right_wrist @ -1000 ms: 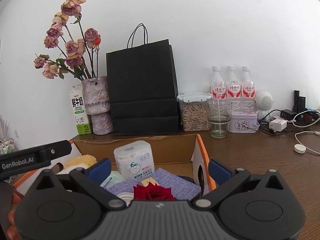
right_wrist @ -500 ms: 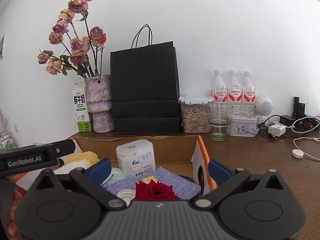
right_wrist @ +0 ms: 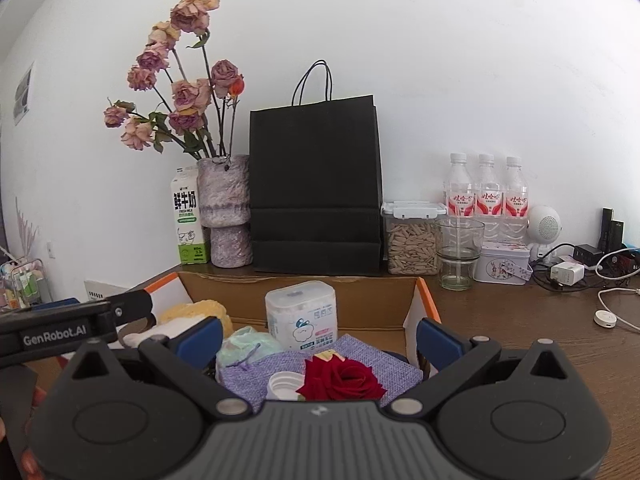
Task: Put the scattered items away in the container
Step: 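Move both tools back out of the box toward the white caps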
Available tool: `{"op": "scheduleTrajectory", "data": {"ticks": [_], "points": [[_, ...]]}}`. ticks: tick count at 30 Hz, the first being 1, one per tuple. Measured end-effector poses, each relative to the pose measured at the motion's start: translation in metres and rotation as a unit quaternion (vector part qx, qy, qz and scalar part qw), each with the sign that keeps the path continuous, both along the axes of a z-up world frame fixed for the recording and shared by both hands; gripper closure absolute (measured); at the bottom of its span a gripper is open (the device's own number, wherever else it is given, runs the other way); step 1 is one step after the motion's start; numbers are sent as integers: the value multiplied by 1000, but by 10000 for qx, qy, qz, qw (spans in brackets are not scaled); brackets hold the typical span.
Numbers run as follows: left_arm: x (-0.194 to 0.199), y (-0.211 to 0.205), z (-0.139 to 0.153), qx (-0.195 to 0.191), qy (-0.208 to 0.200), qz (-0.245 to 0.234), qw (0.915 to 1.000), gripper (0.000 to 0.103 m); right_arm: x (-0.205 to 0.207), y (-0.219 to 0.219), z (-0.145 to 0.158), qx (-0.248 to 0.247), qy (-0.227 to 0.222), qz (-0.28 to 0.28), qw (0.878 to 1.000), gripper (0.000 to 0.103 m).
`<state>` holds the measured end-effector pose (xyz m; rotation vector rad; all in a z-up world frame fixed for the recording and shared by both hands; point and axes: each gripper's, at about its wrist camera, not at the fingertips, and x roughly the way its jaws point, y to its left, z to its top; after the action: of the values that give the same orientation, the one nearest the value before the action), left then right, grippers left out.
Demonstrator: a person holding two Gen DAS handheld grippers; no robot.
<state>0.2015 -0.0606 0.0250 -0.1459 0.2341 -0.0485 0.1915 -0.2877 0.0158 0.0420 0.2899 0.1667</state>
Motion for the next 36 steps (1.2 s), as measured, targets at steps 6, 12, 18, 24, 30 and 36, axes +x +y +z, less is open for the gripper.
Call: {"op": "scheduleTrajectory", "data": {"ticks": [6,12,18,24,30,36], "points": [[-26,9,-5,153,-111,84,9998,0,-10,5,-11,-83,15,58,9999,0],[-49,22,-14,285,-44,215,9994,0,-36,8,-17,-103,-153,109,9998,0],[-70,38,-21,331,87,324,9989,0,-60,10,-24,36,-30,98,9999,0],[-90,51,-22,374,131,349,9986,0,-79,17,-27,128,197,169,9996,0],[-106,63,-22,439,222,309,9983,0,-91,28,-31,133,443,295,9985,0],[-119,76,-22,536,367,361,9972,0,-97,39,-35,84,779,403,9961,0]]}}
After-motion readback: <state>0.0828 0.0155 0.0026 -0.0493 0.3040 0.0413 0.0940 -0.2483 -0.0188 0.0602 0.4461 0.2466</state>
